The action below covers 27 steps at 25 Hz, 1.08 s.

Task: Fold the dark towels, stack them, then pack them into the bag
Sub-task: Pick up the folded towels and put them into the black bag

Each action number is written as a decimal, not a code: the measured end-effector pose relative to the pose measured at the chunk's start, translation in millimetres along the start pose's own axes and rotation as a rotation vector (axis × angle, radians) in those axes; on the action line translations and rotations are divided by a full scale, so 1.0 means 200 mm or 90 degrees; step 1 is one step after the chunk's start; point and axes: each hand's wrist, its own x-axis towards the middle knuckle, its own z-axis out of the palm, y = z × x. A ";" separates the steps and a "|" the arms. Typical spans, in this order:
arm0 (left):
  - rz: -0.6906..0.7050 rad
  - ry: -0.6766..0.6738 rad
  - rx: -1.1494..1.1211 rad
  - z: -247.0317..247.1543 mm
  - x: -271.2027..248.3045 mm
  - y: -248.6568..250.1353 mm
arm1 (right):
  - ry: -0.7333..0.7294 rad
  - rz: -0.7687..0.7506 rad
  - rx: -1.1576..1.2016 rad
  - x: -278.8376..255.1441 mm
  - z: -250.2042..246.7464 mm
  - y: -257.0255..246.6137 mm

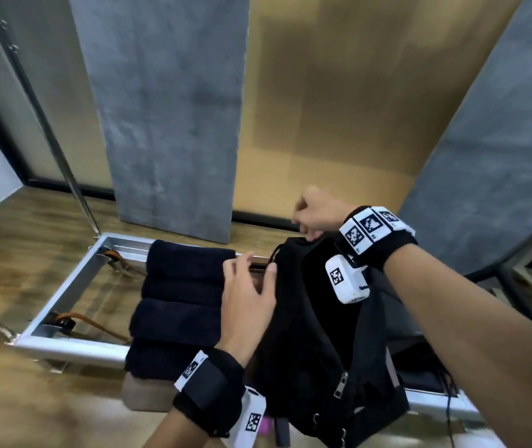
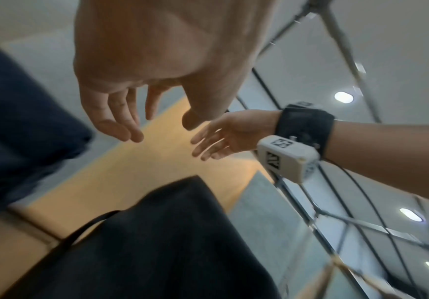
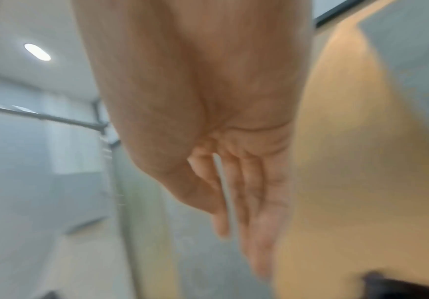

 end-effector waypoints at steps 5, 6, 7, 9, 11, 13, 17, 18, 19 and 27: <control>-0.219 0.093 -0.125 -0.22 0.10 -0.34 | -0.076 -0.141 -0.076 0.14 0.48 -0.40; -0.248 0.096 -0.153 -0.24 0.11 -0.39 | -0.101 -0.144 -0.103 0.15 0.58 -0.44; -0.282 0.094 -0.193 -0.26 0.12 -0.43 | -0.116 -0.149 -0.125 0.16 0.67 -0.46; -0.348 0.091 -0.302 -0.29 0.14 -0.49 | -0.121 -0.152 -0.162 0.18 0.79 -0.48; -0.377 0.075 -0.374 -0.32 0.16 -0.53 | -0.086 -0.151 -0.208 0.19 0.84 -0.50; -0.385 0.063 -0.433 -0.35 0.19 -0.52 | -0.046 -0.159 -0.229 0.17 0.83 -0.52; -0.385 0.050 -0.605 -0.41 0.24 -0.40 | -0.070 -0.206 -0.103 0.07 0.75 -0.53; -0.382 0.056 -0.619 -0.42 0.26 -0.35 | -0.065 -0.222 -0.083 0.04 0.72 -0.52; -0.373 0.064 -0.620 -0.43 0.28 -0.31 | -0.053 -0.234 -0.058 0.00 0.68 -0.50; -0.306 -0.197 -0.739 -0.22 0.30 0.15 | -0.132 -0.054 0.436 -0.38 0.26 -0.23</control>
